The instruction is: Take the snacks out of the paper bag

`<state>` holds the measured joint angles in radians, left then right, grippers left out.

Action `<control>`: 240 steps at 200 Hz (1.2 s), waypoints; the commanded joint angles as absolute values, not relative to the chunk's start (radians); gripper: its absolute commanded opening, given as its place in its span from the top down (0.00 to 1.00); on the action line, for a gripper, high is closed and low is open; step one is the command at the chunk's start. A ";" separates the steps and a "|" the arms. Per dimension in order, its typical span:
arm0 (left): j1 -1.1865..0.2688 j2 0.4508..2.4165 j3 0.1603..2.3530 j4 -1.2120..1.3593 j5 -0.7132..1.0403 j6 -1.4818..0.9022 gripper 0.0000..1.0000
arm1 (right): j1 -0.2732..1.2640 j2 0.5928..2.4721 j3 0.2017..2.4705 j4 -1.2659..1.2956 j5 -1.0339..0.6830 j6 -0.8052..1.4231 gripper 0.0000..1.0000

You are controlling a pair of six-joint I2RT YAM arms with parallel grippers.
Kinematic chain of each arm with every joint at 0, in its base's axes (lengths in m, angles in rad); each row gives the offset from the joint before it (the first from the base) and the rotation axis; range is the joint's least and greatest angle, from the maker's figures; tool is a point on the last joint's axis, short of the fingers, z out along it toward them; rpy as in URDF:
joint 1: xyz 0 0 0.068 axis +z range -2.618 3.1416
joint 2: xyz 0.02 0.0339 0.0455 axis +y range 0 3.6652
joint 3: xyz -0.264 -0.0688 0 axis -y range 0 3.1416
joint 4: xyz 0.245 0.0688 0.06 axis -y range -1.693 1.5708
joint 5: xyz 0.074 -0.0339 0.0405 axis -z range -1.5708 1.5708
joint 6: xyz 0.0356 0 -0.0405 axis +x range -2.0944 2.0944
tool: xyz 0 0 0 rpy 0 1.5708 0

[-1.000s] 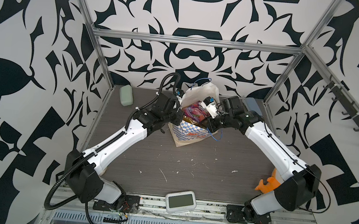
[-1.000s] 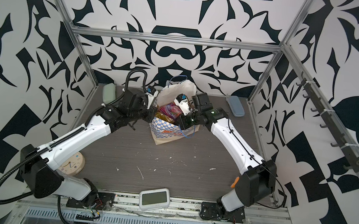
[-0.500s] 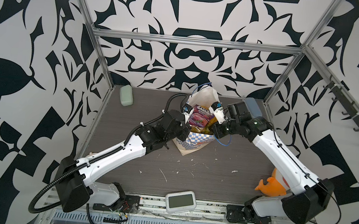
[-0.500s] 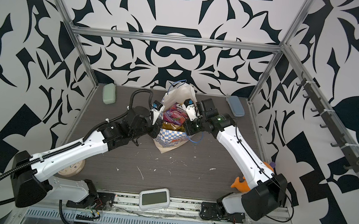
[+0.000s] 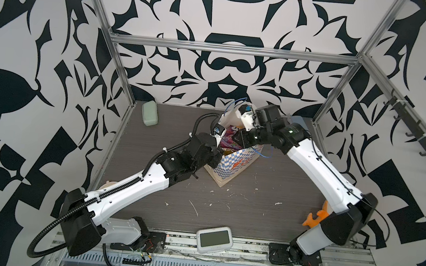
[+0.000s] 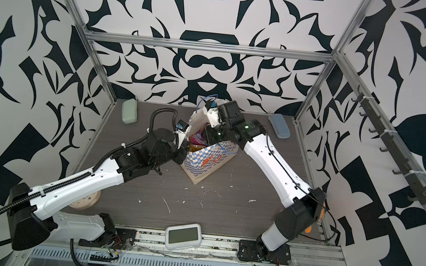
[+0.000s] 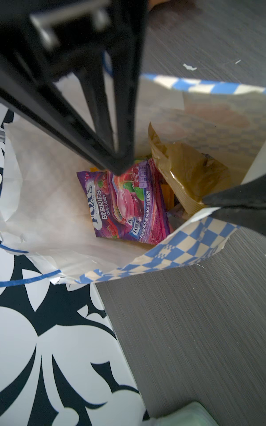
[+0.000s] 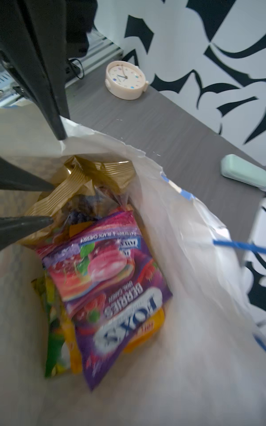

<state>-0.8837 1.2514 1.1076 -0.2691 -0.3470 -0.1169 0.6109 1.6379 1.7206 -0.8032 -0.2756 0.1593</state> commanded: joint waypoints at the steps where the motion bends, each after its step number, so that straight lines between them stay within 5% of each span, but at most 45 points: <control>1: -0.892 1.178 1.107 -0.219 -0.409 -0.107 1.00 | 0.648 1.675 1.802 -0.891 -0.324 0.145 0.74; 73: -0.893 1.141 1.077 -0.335 -0.577 -0.198 1.00 | 0.741 1.612 1.606 -0.953 -0.322 0.158 0.75; 148: -0.898 1.078 0.966 -0.262 -0.417 -0.246 1.00 | 0.764 1.503 1.354 -0.918 -0.232 0.232 0.77; 240: -0.902 1.057 0.930 -0.194 -0.425 -0.157 1.00 | 0.746 1.474 1.500 -0.771 -0.177 0.253 0.72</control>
